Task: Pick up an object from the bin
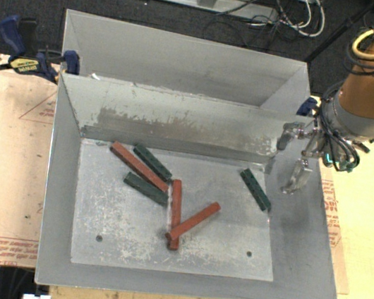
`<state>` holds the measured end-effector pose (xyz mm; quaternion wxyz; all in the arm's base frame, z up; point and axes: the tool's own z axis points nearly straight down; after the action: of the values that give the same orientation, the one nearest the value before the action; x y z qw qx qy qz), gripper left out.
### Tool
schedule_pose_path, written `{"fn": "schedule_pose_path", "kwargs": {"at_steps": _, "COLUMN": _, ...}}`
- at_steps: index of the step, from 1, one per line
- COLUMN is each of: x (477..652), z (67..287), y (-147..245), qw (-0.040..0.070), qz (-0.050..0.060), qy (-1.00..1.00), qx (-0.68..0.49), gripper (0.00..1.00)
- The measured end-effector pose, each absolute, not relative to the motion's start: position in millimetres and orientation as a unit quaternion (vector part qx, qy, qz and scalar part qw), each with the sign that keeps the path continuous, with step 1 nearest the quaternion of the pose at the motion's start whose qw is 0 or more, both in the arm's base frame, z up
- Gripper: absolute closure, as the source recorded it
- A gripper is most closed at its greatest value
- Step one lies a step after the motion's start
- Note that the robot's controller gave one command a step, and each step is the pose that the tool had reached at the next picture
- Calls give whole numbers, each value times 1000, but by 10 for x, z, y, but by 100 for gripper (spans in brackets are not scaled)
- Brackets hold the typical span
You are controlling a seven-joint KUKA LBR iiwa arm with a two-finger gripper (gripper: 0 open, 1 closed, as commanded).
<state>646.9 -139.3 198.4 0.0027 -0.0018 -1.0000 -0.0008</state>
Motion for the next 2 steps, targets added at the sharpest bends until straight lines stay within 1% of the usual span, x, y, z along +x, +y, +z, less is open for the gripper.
{"fn": "schedule_pose_path", "kwargs": {"at_steps": 1, "x": 6484, "z": 2037, "y": -1387, "qw": -1, "qz": 0, "qy": -1000, "qx": -1, "gripper": 0}}
{"fn": "schedule_pose_path", "kwargs": {"at_steps": 2, "x": 6537, "z": 1543, "y": -1263, "qw": -5, "qz": 0, "qy": -1000, "qx": -16, "gripper": 0}}
